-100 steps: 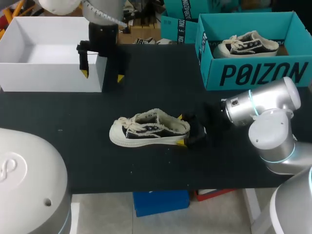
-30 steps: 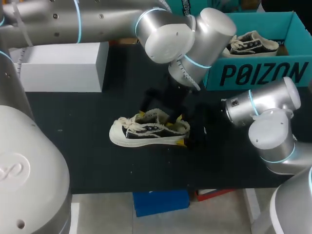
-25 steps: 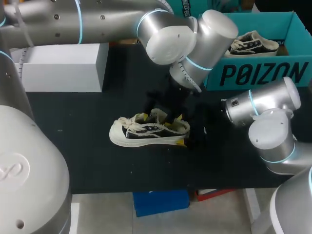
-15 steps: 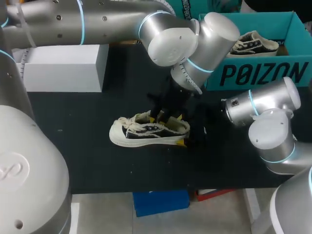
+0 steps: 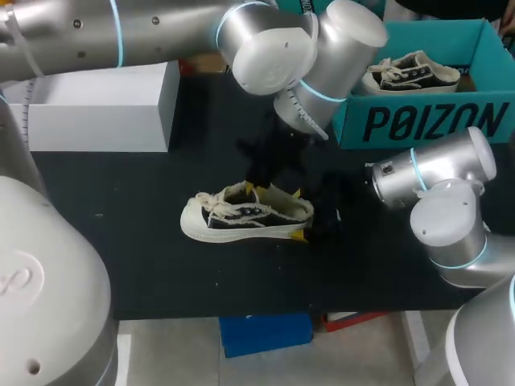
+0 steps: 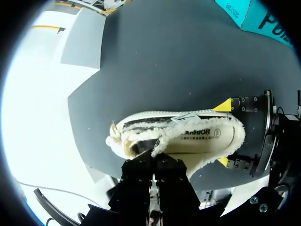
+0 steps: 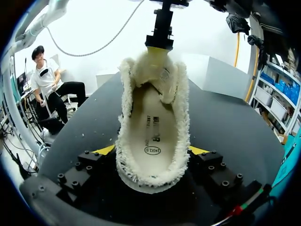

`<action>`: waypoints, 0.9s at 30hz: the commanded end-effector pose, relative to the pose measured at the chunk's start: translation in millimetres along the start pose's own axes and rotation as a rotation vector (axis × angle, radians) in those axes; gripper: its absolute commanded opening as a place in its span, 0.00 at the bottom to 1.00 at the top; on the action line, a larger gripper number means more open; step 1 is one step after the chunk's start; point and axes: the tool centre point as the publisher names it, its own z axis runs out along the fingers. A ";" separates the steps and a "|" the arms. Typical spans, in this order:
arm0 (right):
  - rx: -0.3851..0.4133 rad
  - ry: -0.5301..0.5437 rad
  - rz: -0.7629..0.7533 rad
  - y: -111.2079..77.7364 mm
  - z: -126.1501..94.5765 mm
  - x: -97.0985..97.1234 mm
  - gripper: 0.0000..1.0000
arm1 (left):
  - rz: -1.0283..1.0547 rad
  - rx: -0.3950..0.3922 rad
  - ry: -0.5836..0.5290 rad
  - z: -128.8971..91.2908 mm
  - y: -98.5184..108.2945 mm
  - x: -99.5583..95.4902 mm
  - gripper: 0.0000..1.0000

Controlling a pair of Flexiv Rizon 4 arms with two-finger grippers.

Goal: Take the shoe out of the shoebox, open the shoe tongue, remove and reinsert the insole, then place the shoe into the shoebox

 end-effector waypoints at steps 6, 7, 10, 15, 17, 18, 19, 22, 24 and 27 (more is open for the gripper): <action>0.001 -0.002 0.001 -2.1 5.2 -0.2 0.00 | -0.018 0.014 0.080 -3.9 -1.4 -36.2 0.00; 0.001 -0.002 0.001 -2.1 5.2 -0.2 0.00 | -0.022 0.016 0.086 -4.5 -1.8 -39.9 0.00; 0.001 -0.002 0.001 -2.1 5.2 -0.2 0.00 | -0.036 0.019 0.102 -5.9 -1.9 -50.6 0.00; 0.001 -0.002 0.001 -2.1 5.2 -0.2 0.00 | -0.057 0.014 0.126 -1.9 -2.5 -65.9 0.00; 0.001 -0.002 0.001 -2.1 5.2 -0.2 0.00 | -0.066 0.008 0.137 1.7 -1.5 -71.0 0.00; 0.001 -0.002 0.001 -2.1 5.2 -0.2 0.00 | -0.073 0.002 0.143 4.2 -1.6 -73.5 0.00; 0.001 -0.002 0.001 -2.1 5.2 -0.2 0.00 | -0.075 -0.002 0.148 6.3 -1.4 -75.7 0.00; 0.001 -0.002 0.001 -2.1 5.2 -0.2 0.00 | -0.089 -0.019 0.167 12.9 -1.0 -82.6 0.00; 0.001 -0.002 0.001 -2.1 5.2 -0.2 0.00 | -0.103 -0.038 0.185 18.3 -1.5 -88.0 0.00; 0.001 -0.002 0.001 -2.1 5.2 -0.2 0.00 | -0.120 -0.074 0.211 28.0 -2.0 -94.9 0.00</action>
